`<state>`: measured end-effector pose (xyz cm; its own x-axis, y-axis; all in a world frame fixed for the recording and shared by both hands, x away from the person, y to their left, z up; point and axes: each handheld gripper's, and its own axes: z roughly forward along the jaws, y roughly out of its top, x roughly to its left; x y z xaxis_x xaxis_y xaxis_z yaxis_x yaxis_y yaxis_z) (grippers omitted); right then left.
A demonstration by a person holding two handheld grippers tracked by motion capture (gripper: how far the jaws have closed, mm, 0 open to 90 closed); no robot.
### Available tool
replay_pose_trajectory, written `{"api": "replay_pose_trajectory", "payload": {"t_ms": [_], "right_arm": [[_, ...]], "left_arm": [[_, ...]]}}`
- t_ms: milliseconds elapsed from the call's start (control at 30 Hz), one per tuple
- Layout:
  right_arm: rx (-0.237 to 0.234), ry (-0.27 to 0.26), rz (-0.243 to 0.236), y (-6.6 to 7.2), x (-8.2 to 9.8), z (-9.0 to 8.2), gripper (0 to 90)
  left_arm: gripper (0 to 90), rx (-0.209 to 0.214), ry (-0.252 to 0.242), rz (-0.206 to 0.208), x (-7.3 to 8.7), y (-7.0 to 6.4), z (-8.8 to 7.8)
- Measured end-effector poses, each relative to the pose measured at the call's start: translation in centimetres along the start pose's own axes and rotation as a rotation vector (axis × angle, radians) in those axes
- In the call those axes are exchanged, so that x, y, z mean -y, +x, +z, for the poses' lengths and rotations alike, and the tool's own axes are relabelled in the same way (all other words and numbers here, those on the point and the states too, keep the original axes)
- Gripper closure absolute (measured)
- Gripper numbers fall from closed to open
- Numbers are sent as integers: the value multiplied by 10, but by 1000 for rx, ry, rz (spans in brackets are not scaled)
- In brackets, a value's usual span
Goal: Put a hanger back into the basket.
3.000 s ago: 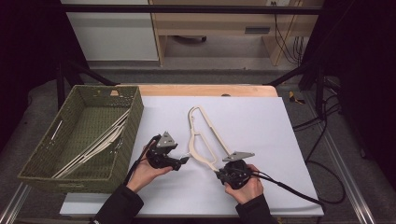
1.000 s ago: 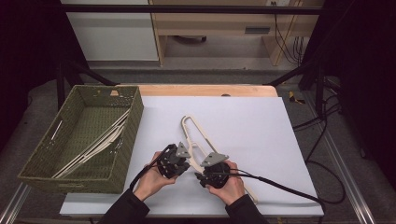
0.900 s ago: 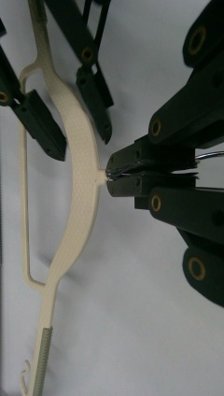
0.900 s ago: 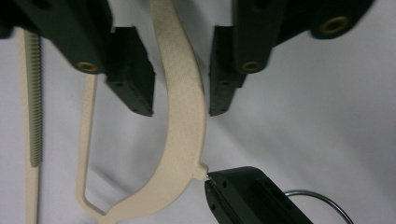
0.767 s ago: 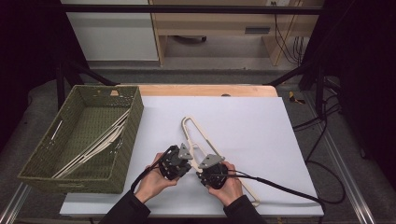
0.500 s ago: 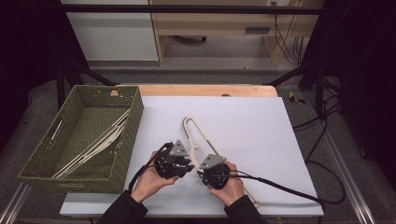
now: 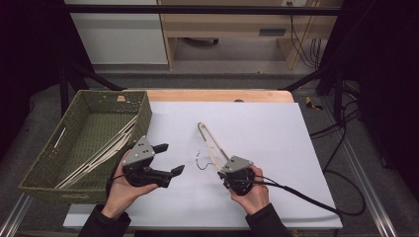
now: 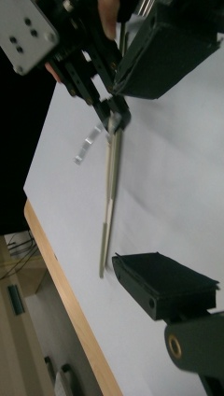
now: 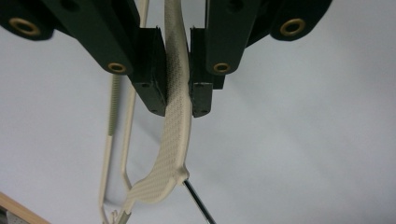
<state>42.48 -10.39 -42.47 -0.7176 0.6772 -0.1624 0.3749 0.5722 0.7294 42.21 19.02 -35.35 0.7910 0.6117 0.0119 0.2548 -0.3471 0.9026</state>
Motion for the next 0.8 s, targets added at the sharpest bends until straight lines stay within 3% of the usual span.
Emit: {"api": "replay_pose_trajectory", "payload": {"t_ms": [100, 233, 367, 467, 567, 733, 800], "right_arm": [[18, -16, 24, -8, 0, -7, 808], [80, -39, 43, -18, 0, -19, 839], [94, -73, 72, -31, 3, -29, 868], [41, -96, 98, -36, 5, -35, 868], [7, -110, 88, -37, 4, -39, 868], [-125, -151, 92, -31, 0, -43, 868], [-171, -159, 63, -26, -4, -43, 868]], "left_arm": [[111, -22, -1, -12, 9, 7, -4], [113, -12, 8, -41, 16, 11, 1], [111, -14, 38, -25, 19, 9, 9], [111, -5, 43, -28, 21, 8, 13], [107, 2, 47, -21, 20, 6, 16], [105, 17, 46, -5, 19, 1, 17], [105, 25, 50, 7, 18, -2, 19]]}}
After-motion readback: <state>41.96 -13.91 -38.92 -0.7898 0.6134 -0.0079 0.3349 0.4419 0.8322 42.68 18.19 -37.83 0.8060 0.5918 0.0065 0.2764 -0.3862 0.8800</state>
